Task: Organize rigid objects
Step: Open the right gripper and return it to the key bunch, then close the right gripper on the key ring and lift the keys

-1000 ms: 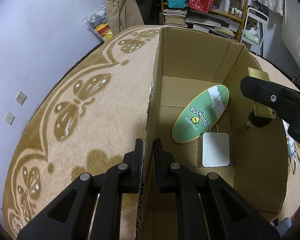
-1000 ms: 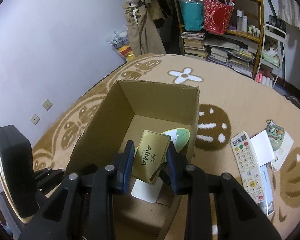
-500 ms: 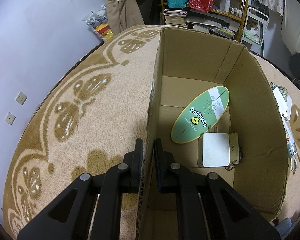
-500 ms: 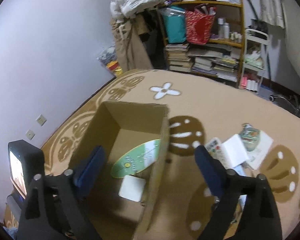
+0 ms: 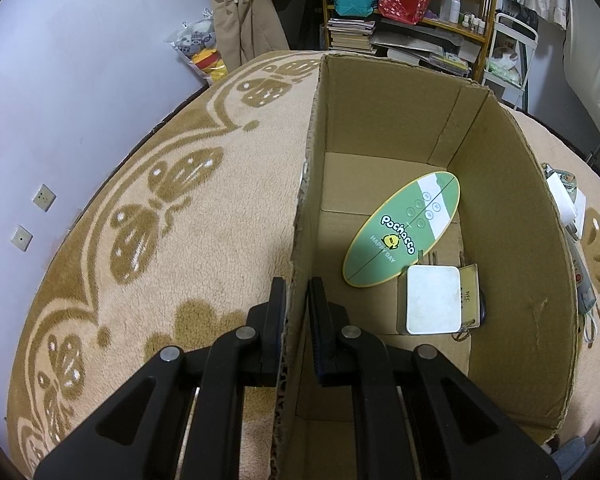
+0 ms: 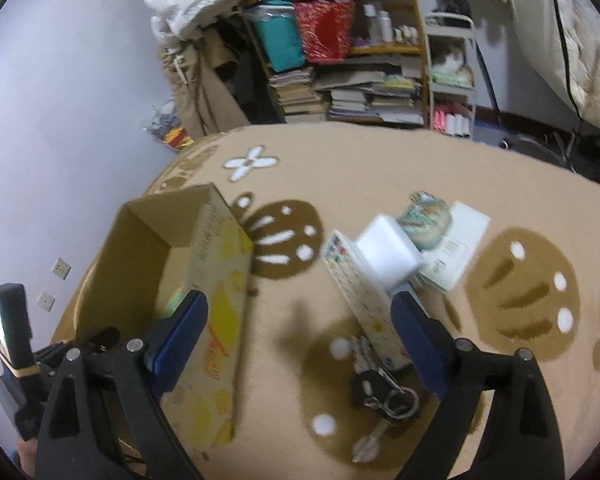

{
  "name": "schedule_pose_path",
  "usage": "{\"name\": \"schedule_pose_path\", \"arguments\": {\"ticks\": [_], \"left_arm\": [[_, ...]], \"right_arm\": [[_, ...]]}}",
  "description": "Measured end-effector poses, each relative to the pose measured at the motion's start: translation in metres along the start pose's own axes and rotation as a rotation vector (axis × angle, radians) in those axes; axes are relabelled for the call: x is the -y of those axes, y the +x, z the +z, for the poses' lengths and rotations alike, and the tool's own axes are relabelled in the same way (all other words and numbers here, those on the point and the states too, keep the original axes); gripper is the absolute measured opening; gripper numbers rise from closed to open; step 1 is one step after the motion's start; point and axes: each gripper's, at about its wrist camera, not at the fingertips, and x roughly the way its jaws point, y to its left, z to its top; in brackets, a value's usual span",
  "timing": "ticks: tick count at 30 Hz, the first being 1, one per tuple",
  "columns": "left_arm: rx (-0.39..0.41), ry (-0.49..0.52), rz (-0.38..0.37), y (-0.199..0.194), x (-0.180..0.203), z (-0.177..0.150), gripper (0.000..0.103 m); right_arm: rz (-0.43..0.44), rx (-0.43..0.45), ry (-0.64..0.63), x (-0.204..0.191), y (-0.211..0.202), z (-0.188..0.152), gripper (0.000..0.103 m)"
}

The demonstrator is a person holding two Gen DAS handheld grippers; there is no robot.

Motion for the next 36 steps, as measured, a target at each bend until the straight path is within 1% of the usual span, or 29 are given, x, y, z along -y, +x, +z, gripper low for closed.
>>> {"name": "schedule_pose_path", "arguments": {"ticks": [4,9,14,16,21,22,24,30,31,34,36], "left_arm": [[0.000,-0.005,0.001,0.000,0.000,0.000,0.011],[0.002,-0.001,0.005,0.000,0.000,0.000,0.011],[0.002,-0.001,0.004,0.001,0.000,0.000,0.011],[0.002,0.000,0.006,0.001,0.000,0.000,0.011],[0.002,0.000,0.006,0.001,0.000,0.000,0.011],[0.002,-0.001,0.005,0.001,0.000,0.000,0.011],[0.002,0.000,0.006,0.001,0.000,0.000,0.011],[0.002,-0.001,0.005,0.001,0.000,0.000,0.011],[0.002,-0.001,0.004,0.001,0.000,0.000,0.011],[0.002,0.000,0.006,0.001,0.000,0.000,0.011],[0.002,-0.001,0.005,0.001,0.000,0.000,0.011]], "right_arm": [[-0.007,-0.034,0.023,0.014,0.006,-0.008,0.098],[-0.032,-0.079,0.026,0.022,0.016,-0.023,0.098],[-0.076,-0.129,0.021,0.030,0.029,-0.036,0.097],[-0.091,-0.152,0.025,0.034,0.034,-0.041,0.089],[-0.129,-0.191,0.023,0.041,0.044,-0.049,0.085],[-0.133,-0.198,0.020,0.042,0.046,-0.051,0.081],[-0.133,-0.215,0.014,0.043,0.050,-0.053,0.077],[-0.163,-0.266,-0.004,0.044,0.062,-0.063,0.074],[-0.169,-0.271,-0.007,0.044,0.063,-0.065,0.070],[-0.186,-0.277,0.004,0.045,0.067,-0.067,0.065],[-0.197,-0.280,0.011,0.046,0.068,-0.068,0.059]]}}
